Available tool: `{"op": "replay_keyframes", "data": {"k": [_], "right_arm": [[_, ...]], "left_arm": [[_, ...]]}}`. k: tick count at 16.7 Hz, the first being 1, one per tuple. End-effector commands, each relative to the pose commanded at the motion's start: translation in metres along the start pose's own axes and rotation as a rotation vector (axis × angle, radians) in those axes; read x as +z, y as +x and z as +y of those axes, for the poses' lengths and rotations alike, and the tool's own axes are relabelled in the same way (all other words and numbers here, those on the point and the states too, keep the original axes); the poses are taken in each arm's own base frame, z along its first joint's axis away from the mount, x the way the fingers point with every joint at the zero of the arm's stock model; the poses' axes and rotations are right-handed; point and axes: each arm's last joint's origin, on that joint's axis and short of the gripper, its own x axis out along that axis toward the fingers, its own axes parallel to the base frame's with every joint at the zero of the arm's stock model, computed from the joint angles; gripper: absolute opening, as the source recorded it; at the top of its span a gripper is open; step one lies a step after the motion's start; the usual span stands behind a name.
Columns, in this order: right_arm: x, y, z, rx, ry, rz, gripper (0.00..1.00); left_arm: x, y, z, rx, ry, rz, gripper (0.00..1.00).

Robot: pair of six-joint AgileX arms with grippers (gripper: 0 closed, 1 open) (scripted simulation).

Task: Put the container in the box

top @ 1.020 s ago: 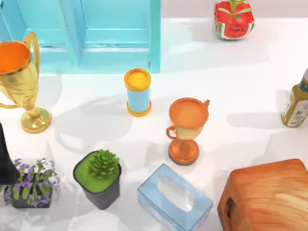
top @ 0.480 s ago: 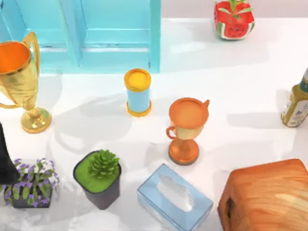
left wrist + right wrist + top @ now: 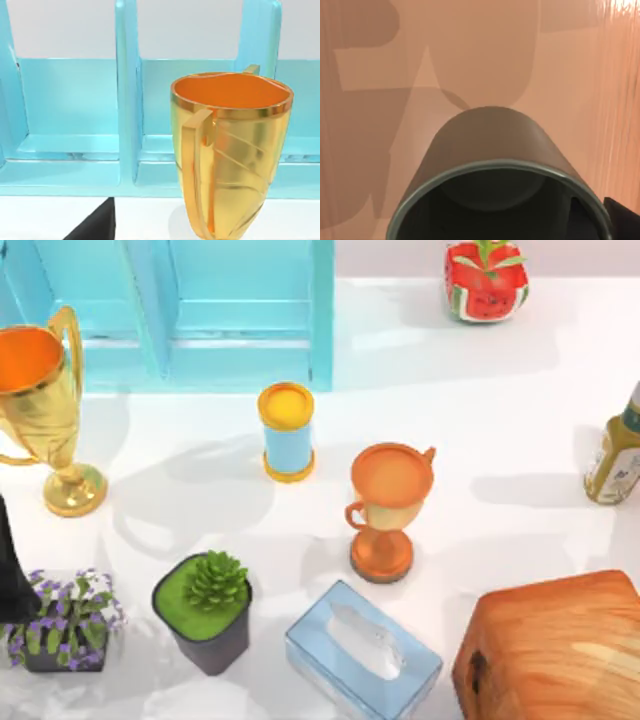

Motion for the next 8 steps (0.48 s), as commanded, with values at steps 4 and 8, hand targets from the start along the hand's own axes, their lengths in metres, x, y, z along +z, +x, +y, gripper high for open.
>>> {"op": "replay_keyframes", "data": {"k": [4,8], "right_arm": [[0.0,0.0,0.0,0.0,0.0,0.0,0.6],[0.0,0.0,0.0,0.0,0.0,0.0,0.9]], "left_arm": [[0.0,0.0,0.0,0.0,0.0,0.0,1.0],[0.0,0.0,0.0,0.0,0.0,0.0,1.0]]}}
